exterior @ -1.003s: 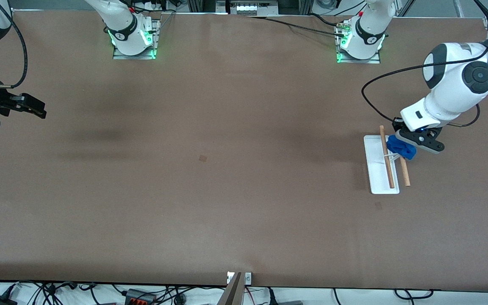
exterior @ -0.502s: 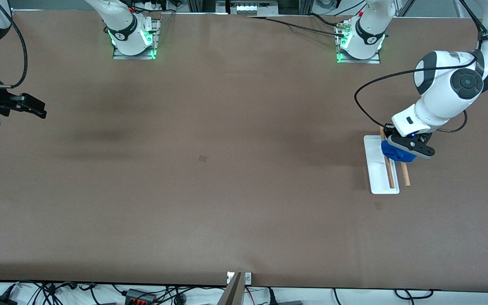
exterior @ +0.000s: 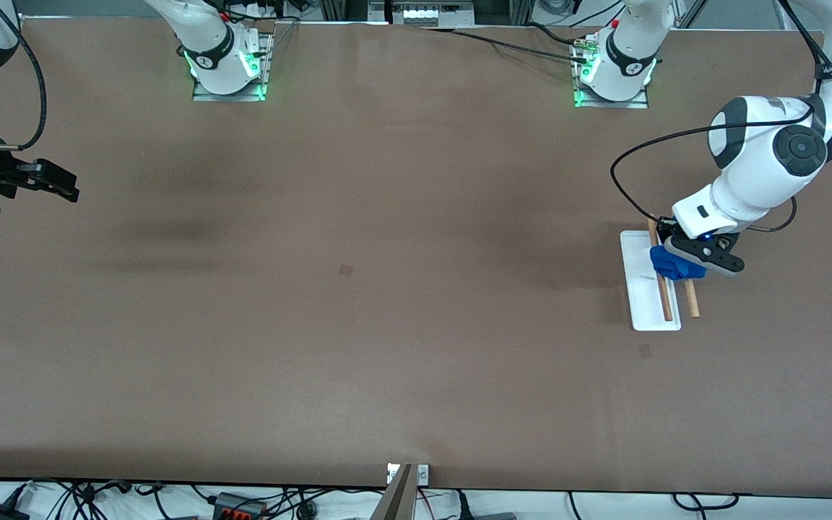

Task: Pass towel and hang on rack
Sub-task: 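Open the left gripper to drape the towel on the dowels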

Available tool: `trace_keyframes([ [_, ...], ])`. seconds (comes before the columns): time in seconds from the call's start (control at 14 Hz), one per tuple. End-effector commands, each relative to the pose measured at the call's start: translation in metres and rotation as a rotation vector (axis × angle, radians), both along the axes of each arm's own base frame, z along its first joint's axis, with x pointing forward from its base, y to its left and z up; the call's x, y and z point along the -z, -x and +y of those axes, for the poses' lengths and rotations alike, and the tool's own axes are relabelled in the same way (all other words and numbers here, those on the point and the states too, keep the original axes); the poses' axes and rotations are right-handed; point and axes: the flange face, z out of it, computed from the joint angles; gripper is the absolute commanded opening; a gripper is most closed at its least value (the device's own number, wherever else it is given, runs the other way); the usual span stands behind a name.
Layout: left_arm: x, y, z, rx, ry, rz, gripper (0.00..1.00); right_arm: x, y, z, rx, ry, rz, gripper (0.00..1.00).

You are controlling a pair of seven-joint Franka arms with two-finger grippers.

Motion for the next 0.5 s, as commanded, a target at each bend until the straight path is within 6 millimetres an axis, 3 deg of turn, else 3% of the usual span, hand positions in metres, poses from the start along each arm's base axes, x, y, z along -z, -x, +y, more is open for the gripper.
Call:
trace_keyframes([
  [0.0,-0.0005,-0.0011,0.0057,0.028,-0.02,-0.014,0.15,-0.0015,0.0042,-0.003,-0.009,-0.023,-0.011,1.0],
  [0.07,0.0012,-0.002,0.0058,0.026,-0.017,-0.012,0.36,-0.0015,0.0042,-0.003,-0.009,-0.023,-0.011,1.0],
  [0.14,0.0021,-0.0025,0.0058,0.026,-0.015,-0.011,0.48,-0.0015,0.0041,-0.0022,-0.01,-0.023,-0.011,1.0],
  [0.21,0.0029,-0.0029,0.0058,0.025,-0.014,-0.01,0.53,-0.0023,0.0045,-0.0021,-0.01,-0.023,-0.012,1.0],
  [0.36,0.0043,-0.0027,0.0084,0.01,-0.011,-0.002,0.76,-0.0047,0.0065,-0.0013,-0.013,-0.023,-0.007,1.0],
  [0.43,0.0043,-0.0026,0.0109,0.01,-0.011,-0.002,0.77,-0.0065,0.006,-0.0023,-0.011,-0.022,-0.009,1.0],
])
